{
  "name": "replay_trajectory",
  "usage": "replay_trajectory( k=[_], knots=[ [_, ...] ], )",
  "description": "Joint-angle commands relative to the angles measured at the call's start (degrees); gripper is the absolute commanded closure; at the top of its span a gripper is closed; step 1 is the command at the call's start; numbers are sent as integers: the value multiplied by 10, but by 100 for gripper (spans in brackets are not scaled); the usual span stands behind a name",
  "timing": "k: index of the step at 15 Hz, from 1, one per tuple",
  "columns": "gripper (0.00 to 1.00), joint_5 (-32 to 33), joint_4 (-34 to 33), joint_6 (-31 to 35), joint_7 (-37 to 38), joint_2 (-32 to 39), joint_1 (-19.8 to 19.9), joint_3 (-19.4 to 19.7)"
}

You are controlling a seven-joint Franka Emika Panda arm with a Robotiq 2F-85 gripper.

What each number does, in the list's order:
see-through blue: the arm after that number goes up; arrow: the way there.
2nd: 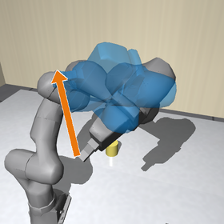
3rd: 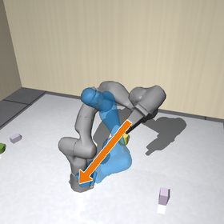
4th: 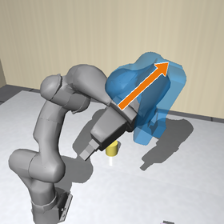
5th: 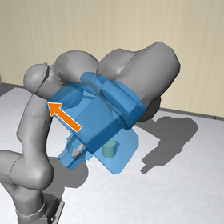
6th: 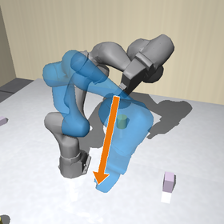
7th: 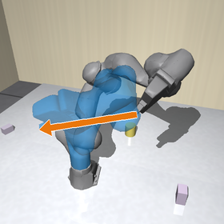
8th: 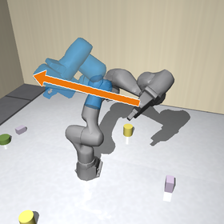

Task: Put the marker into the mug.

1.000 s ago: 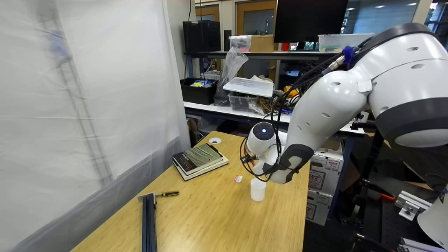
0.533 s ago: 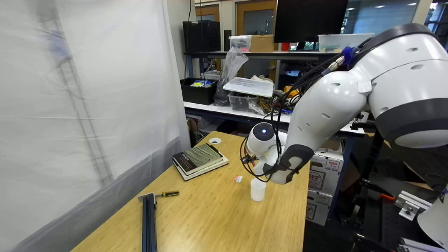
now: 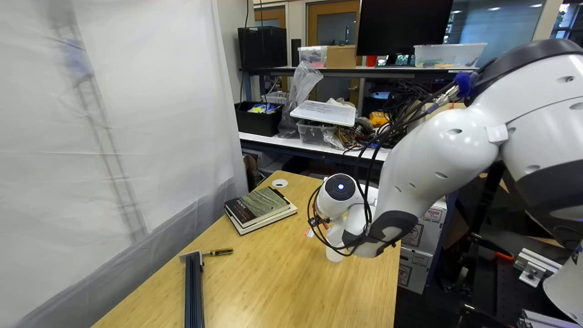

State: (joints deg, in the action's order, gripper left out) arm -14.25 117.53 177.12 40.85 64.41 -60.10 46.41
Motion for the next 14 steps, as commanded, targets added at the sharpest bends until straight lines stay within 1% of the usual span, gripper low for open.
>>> replay_trajectory(
  k=[1, 4, 6, 14],
  knots=[
    [95, -22, 8, -33, 34, 18, -61, 28],
    [95, -16, 10, -61, 68, 21, -97, 42],
    [95, -8, 12, -75, 87, 23, -111, 50],
    [95, 5, 33, -105, 122, 25, -126, 61]
  ],
)
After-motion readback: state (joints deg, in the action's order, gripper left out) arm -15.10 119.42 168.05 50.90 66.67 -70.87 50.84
